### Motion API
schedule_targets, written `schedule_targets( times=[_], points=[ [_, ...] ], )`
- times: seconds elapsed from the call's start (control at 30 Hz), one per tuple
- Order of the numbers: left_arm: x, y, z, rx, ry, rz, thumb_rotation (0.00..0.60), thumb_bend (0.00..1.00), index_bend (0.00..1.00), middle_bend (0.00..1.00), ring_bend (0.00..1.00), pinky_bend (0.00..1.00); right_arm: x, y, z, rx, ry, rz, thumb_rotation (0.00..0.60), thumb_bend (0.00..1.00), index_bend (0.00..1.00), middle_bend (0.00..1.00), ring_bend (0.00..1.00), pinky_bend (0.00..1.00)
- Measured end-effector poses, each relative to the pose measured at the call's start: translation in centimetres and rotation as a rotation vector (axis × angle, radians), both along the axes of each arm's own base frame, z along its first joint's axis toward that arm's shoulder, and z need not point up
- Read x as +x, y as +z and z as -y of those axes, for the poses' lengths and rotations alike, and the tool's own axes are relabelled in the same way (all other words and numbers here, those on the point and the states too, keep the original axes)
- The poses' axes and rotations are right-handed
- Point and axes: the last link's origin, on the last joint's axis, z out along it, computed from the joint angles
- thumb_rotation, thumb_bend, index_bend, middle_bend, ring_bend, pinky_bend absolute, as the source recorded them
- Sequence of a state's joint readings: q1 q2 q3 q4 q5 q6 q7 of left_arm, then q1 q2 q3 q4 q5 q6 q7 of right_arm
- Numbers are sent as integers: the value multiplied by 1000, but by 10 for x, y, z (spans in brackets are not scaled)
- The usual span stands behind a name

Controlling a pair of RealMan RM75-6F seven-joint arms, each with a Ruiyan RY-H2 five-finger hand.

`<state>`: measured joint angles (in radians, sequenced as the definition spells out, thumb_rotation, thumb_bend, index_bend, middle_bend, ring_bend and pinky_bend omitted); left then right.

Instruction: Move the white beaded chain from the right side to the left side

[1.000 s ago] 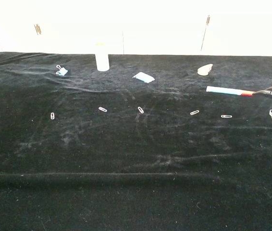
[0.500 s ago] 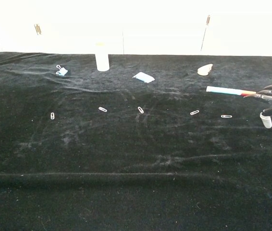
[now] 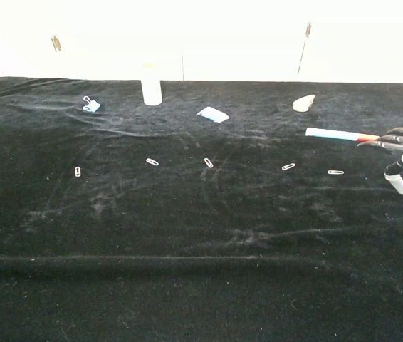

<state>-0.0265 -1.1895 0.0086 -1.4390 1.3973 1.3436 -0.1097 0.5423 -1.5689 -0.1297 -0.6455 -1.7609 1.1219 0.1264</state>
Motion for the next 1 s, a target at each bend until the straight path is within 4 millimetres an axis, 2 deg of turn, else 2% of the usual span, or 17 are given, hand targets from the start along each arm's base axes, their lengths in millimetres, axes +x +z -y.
schedule_targets(
  times=[0.37,0.57,0.8,1.0],
  points=[
    [0,2,2,9,-10,7,600,345,0,17,87,98,1,-1,3,-12,-19,12,600,407,772,105,45,0],
    [0,3,4,13,-17,11,600,345,0,14,87,98,6,9,6,-54,-11,55,600,444,803,125,51,0],
    [1,5,5,19,-23,18,600,345,0,14,86,98,21,22,8,-108,17,117,600,447,804,128,53,0],
    [1,8,7,26,-26,26,600,345,0,14,87,98,43,18,10,-108,0,228,600,448,804,135,56,0]
  ],
)
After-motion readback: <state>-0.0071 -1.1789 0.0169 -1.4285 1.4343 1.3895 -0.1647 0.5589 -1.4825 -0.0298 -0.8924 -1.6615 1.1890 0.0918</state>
